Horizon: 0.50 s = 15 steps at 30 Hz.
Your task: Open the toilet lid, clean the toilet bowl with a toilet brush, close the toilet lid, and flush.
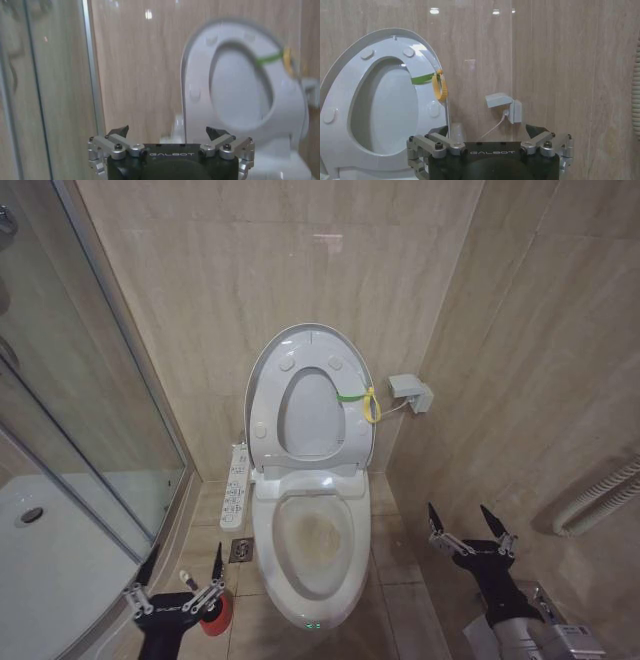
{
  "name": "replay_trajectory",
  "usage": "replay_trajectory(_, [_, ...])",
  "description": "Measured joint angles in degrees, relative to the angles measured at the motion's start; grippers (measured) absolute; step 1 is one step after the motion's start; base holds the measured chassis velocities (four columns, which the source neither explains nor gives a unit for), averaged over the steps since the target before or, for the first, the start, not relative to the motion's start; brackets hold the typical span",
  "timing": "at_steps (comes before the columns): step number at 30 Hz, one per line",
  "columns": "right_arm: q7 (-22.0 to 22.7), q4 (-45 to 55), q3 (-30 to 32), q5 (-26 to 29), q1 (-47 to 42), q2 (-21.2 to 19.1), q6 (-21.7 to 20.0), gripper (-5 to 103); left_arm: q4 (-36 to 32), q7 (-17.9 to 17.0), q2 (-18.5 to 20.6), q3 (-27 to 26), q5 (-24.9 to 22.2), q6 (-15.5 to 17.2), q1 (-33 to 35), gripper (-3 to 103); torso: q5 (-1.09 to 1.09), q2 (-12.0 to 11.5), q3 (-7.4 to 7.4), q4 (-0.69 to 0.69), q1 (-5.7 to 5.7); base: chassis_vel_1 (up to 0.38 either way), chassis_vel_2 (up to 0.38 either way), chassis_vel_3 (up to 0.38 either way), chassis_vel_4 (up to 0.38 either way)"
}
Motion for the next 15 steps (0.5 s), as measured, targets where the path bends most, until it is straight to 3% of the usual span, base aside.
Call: replay_trajectory(15, [0.0,0.0,0.0,0.0,0.0,0.0,0.0,100,23.1,7.5,0.5,-3.8,-7.8,18.9,-22.2,100,-0.01,0.0,0.0,-0.02,0.01,0.0,0.0,0.0,0.0])
